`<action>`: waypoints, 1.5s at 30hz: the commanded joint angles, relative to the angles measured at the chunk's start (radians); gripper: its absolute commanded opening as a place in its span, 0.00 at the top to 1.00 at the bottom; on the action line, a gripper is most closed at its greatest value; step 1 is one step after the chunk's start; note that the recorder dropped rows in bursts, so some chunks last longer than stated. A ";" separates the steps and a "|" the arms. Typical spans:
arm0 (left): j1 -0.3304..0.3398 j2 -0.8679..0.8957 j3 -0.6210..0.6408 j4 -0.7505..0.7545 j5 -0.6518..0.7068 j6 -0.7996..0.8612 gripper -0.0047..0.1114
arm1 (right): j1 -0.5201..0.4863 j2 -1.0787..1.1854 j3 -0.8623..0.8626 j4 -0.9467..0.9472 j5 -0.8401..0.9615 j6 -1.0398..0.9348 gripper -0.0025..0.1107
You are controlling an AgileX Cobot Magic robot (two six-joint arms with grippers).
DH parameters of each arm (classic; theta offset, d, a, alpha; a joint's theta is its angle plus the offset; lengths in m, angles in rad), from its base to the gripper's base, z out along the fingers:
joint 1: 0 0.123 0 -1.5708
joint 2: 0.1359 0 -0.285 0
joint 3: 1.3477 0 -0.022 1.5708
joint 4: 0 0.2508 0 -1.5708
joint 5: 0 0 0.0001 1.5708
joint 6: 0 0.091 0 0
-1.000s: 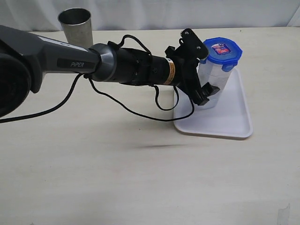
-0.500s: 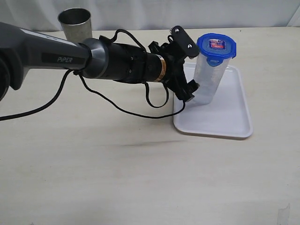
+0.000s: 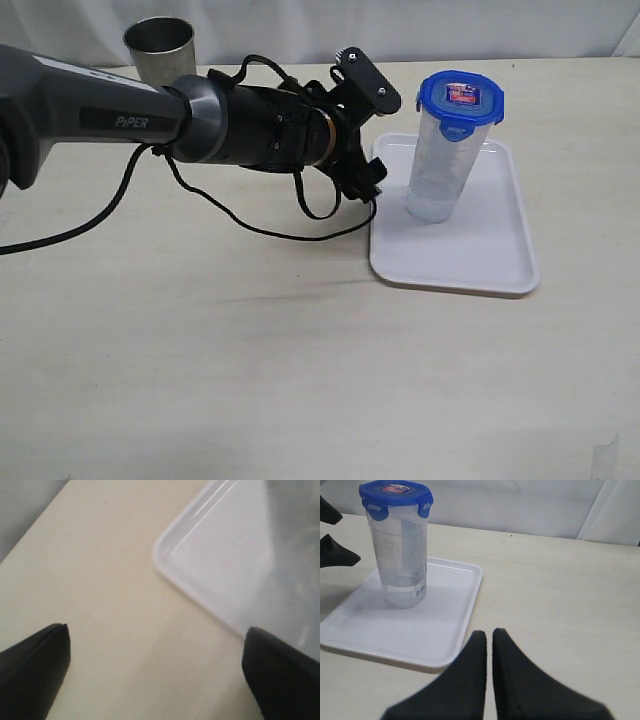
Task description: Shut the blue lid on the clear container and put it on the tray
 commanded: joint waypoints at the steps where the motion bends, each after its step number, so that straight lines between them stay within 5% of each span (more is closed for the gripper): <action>1: 0.000 -0.038 0.004 0.000 0.201 -0.005 0.32 | -0.003 -0.004 0.002 0.001 -0.015 -0.002 0.94; 7: 0.000 -0.063 0.006 0.020 0.250 0.024 0.69 | -0.003 -0.004 0.002 0.001 -0.015 -0.002 0.94; 13: 0.000 -0.112 0.067 0.046 0.098 0.024 0.96 | -0.003 -0.004 0.002 0.001 -0.015 -0.002 0.94; 26: 0.024 -0.313 0.169 0.040 -0.091 -0.004 0.96 | -0.003 -0.004 0.002 0.001 -0.015 -0.002 0.94; 39: 0.208 -0.578 0.398 -0.012 -0.303 -0.065 0.96 | -0.003 -0.004 0.002 0.001 -0.015 -0.002 0.94; 45: 0.292 -0.729 0.507 -0.170 -0.441 -0.064 0.96 | -0.003 -0.004 0.002 0.001 -0.015 -0.002 0.94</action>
